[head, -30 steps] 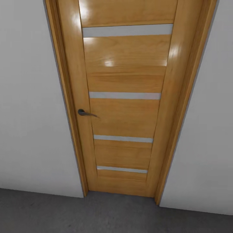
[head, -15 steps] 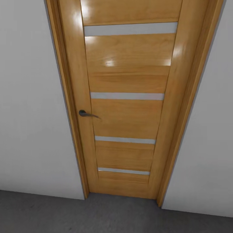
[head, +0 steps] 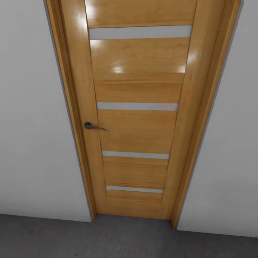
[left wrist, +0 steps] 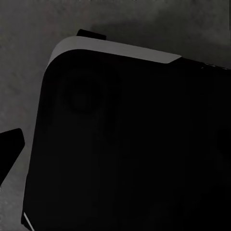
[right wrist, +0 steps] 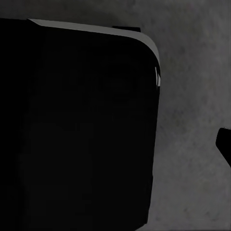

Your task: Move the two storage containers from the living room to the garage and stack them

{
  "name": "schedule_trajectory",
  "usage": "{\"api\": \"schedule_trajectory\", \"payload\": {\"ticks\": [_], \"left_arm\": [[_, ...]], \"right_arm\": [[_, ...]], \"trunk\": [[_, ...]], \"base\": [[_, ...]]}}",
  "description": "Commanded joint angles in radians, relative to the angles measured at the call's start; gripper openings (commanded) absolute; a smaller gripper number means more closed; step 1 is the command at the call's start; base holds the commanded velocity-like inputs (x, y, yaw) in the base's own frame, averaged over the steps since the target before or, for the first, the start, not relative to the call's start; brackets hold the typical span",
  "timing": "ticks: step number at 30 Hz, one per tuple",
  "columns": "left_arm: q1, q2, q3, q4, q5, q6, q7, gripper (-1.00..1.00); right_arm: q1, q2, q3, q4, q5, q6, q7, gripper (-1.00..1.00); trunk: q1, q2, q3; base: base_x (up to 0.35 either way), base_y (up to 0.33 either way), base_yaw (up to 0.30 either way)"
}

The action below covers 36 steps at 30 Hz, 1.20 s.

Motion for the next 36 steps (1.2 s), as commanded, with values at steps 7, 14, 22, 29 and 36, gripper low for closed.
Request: {"api": "schedule_trajectory", "payload": {"ticks": [7, 14, 22, 29, 36], "left_arm": [[0.000, 0.000, 0.002, 0.001, 0.004, -0.003, 0.001, 1.00], [0.000, 0.000, 0.002, 0.001, 0.004, -0.003, 0.001, 1.00], [0.000, 0.000, 0.002, 0.001, 0.004, -0.003, 0.002, 1.00], [0.000, -0.002, 0.002, 0.001, 0.004, -0.003, 0.002, 1.00], [0.000, -0.002, 0.002, 0.001, 0.005, -0.003, 0.002, 1.00]], "right_arm": [[0.000, -0.001, 0.002, 0.000, 0.002, -0.003, -0.001, 1.00], [0.000, -0.002, 0.006, 0.000, 0.007, -0.003, -0.001, 1.00], [0.000, -0.002, 0.008, 0.000, 0.009, 0.001, 0.000, 1.00], [0.000, 0.001, 0.008, 0.000, 0.010, 0.001, 0.001, 1.00], [0.000, -0.003, 0.012, 0.000, 0.011, -0.001, 0.006, 1.00]], "trunk": [[0.000, 0.000, -0.001], [0.000, 0.000, -0.001], [0.000, 0.000, -0.001], [0.000, 0.000, -0.001], [0.000, 0.000, -0.001]], "base": [[0.000, 0.000, -0.042], [0.000, 0.000, -0.005], [0.000, 0.000, 0.000], [0.000, 0.000, 0.028], [0.000, 0.000, 0.134]]}}
